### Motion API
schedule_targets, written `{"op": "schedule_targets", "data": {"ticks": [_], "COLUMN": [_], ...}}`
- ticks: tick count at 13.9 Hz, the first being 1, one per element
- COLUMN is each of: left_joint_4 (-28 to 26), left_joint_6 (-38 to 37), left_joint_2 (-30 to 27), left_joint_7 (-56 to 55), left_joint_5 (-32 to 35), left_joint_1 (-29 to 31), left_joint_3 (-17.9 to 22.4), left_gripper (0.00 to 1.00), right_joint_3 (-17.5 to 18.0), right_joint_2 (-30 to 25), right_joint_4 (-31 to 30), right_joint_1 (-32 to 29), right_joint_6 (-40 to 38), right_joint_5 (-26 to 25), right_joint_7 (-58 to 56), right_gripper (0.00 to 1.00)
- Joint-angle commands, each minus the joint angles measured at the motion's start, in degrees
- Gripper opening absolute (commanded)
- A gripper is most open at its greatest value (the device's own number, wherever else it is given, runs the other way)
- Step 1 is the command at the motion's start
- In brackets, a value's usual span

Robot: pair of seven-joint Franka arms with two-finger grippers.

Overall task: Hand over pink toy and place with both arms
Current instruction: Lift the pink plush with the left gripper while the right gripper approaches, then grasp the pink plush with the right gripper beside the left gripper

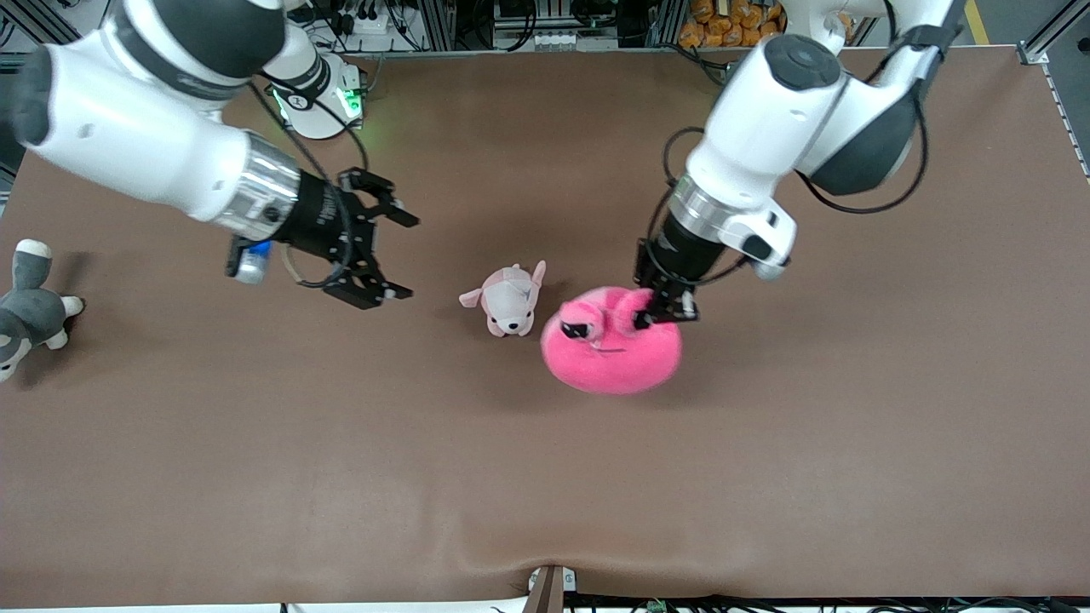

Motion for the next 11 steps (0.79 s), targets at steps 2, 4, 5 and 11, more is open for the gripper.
{"op": "schedule_targets", "data": {"ticks": [2,4,5,11], "left_joint_4": [2.5,3.9,5.0,7.4], "left_joint_6": [-0.7,-0.7,-0.7,-0.7], "left_joint_2": [1.1,1.9,2.5,4.8], "left_joint_7": [-4.1,-6.0,-7.1,-11.1], "left_joint_5": [3.9,6.4,7.2,12.2], "left_joint_1": [-4.2,-5.8,-6.4,-9.7], "left_joint_3": [0.4,0.5,0.5,0.8], "left_gripper": [0.0,0.0,0.0,0.0], "right_joint_3": [-0.8,-0.8,-0.8,-0.8], "right_joint_2": [3.1,4.5,5.3,7.1], "right_joint_4": [0.7,0.7,0.7,0.9], "right_joint_1": [2.4,4.8,5.8,10.5], "right_joint_6": [5.5,10.2,11.8,15.7], "right_joint_5": [0.0,-0.1,-0.2,-3.4], "right_joint_7": [3.8,6.4,7.1,11.8], "right_gripper": [1.0,1.0,1.0,1.0]}}
